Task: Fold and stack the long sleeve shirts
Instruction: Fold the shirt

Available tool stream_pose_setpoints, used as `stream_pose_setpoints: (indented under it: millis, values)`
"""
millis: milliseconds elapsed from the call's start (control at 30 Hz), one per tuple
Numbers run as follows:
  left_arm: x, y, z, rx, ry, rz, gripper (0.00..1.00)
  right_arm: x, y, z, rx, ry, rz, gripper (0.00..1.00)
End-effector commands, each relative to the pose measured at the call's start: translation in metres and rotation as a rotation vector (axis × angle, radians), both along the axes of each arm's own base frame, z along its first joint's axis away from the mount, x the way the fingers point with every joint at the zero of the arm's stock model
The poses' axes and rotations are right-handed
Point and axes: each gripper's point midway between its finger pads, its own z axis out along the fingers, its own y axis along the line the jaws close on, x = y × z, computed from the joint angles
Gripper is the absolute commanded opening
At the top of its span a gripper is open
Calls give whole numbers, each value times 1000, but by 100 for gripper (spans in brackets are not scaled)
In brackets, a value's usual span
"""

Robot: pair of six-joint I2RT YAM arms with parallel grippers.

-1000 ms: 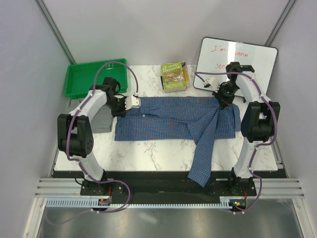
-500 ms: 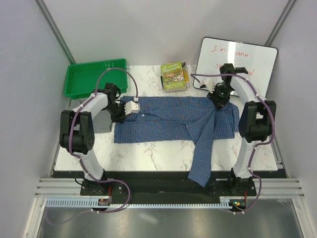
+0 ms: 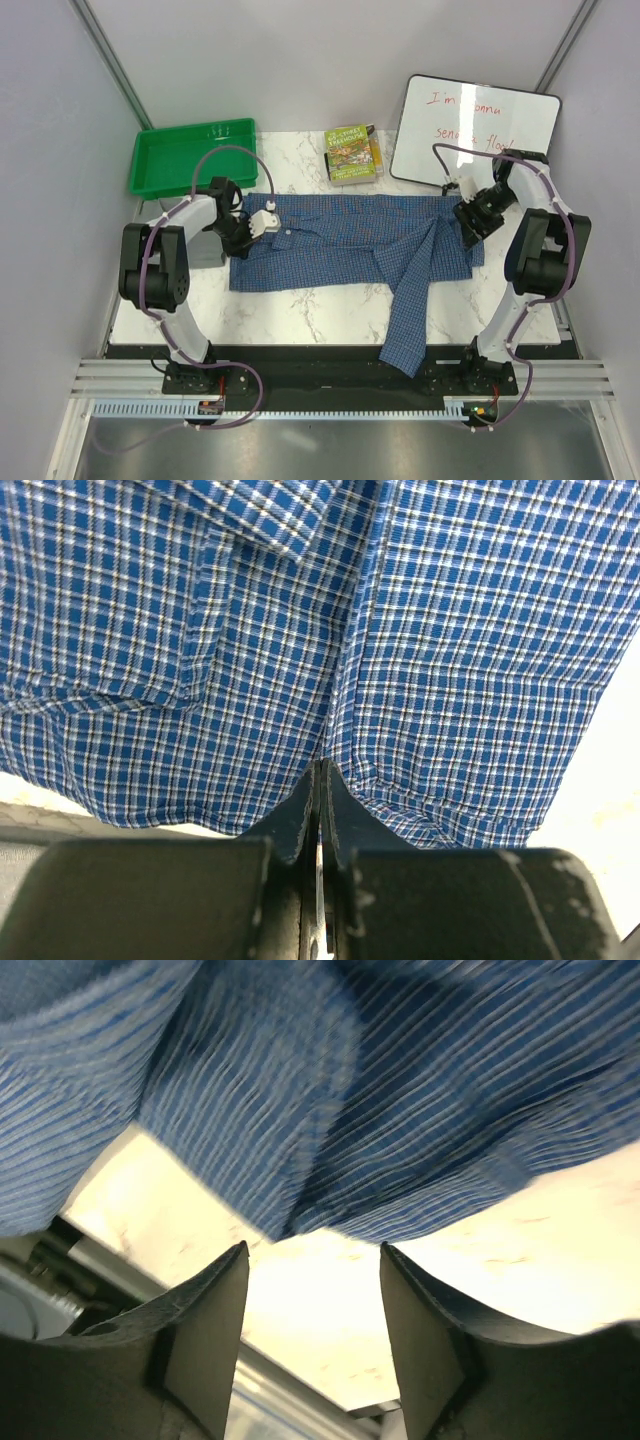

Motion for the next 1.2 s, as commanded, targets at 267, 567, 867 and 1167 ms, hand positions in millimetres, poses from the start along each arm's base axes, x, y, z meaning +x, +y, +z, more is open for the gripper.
stream_pose_setpoints:
  millis: [267,567,867,1167]
  values:
    - [5,7,17,16,-53,93,2,-40,16,-27,49,85,-3,55]
    - [-1,8,19,15,-57,105,2,-20,21,-26,84,79,-25,17]
    - [2,6,24,7,-70,114,2,-3,27,-20,129,58,-40,46]
    - [-4,7,26,9,-77,106,2,56,73,50,265,-203,55,66]
